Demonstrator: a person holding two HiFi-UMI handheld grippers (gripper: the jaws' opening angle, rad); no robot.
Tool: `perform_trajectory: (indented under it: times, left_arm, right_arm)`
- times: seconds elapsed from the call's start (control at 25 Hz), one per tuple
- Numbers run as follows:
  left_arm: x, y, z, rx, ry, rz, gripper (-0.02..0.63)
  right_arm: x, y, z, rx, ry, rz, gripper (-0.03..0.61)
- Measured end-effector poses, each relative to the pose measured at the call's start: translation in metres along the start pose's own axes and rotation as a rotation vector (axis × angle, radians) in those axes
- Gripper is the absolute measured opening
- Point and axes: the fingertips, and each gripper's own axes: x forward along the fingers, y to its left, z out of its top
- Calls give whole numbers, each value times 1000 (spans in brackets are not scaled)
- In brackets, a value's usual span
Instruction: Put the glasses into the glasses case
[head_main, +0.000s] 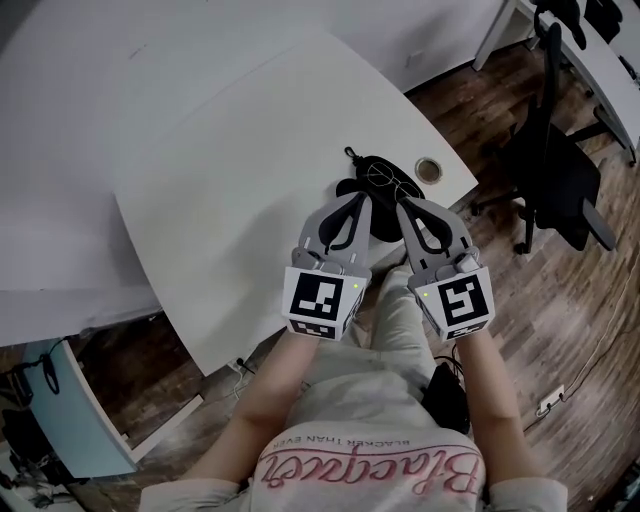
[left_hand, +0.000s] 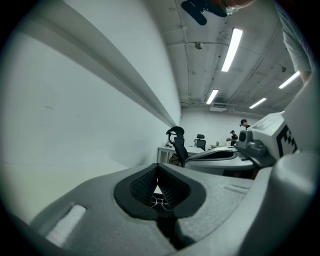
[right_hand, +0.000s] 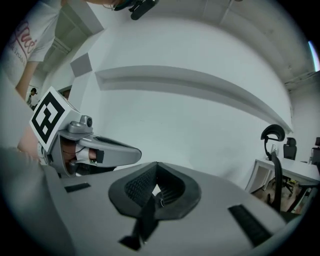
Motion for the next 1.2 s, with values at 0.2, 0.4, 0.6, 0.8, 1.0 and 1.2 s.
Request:
perform_trajectory:
  times: [0.2, 0.4, 0.6, 0.8, 1.0, 1.2]
  left_arm:
    - [-11, -12, 34, 68, -66, -20, 6]
    - [-19, -28, 63, 110, -127, -64, 6]
    - [-20, -33, 87, 124, -174, -84, 6]
    - [-20, -38, 104, 148, -207, -90, 6]
    - [-17, -39, 114, 161, -231, -88, 6]
    - [-16, -40, 119, 166, -240, -84, 6]
  right_arm:
    - [-18, 4, 32, 21, -53, -44, 12]
    - [-29, 1, 60, 26, -106, -92, 12]
    - [-35, -5, 77, 21, -132, -127, 11]
    - [-40, -12, 88, 35, -154, -158, 11]
    - [-42, -17, 100, 38, -179, -173, 11]
    - [-42, -16, 110, 61, -205, -176, 11]
